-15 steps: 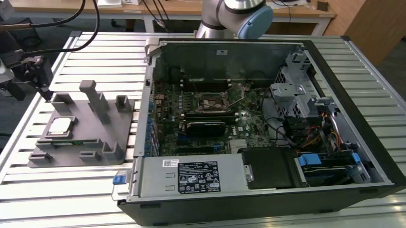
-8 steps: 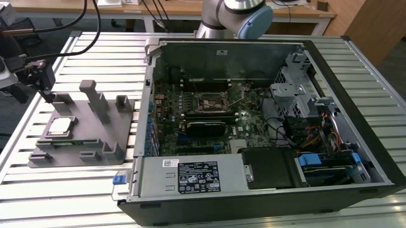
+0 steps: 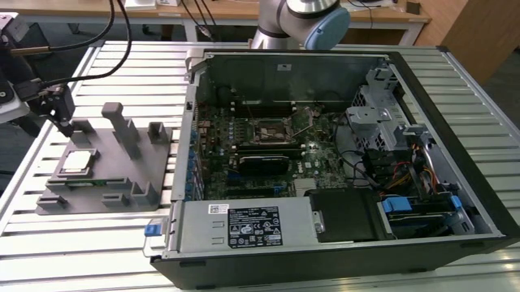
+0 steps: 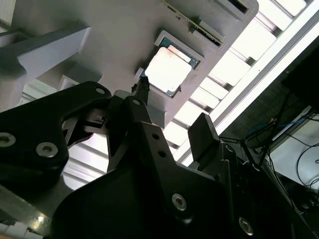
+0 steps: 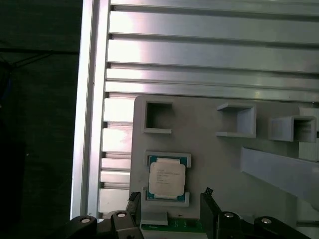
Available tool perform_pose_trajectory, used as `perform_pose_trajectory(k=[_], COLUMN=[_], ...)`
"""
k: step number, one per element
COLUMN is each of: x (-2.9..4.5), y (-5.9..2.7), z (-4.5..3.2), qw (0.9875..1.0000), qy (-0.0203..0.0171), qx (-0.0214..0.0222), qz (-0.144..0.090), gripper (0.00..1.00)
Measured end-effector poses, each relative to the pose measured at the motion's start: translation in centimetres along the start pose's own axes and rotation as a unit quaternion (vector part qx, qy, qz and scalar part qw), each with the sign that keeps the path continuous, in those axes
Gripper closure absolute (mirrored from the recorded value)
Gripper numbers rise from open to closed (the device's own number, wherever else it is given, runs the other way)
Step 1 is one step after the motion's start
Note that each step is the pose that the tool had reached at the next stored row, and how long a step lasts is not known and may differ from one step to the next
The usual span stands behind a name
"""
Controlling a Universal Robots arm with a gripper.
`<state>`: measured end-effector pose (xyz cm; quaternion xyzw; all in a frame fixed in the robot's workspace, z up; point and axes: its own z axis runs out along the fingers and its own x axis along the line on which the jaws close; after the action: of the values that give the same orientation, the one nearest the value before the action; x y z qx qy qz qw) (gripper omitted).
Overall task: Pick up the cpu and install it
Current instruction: 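Pick up the cpu and move it towards the insertion slot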
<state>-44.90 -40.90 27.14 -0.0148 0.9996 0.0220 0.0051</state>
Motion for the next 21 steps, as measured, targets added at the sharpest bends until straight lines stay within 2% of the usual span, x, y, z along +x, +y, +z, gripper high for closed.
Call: perform_pose_trajectory(k=[5, 21], x=[0.02, 0.03], y=[-0.16, -0.2], z=[0.45, 1.02], qw=[1.0, 1.0], qy=[0.0002, 0.0002], qx=[0.0001, 0.0001], qz=[-0.004, -0.004], gripper=[0.41, 0.41])
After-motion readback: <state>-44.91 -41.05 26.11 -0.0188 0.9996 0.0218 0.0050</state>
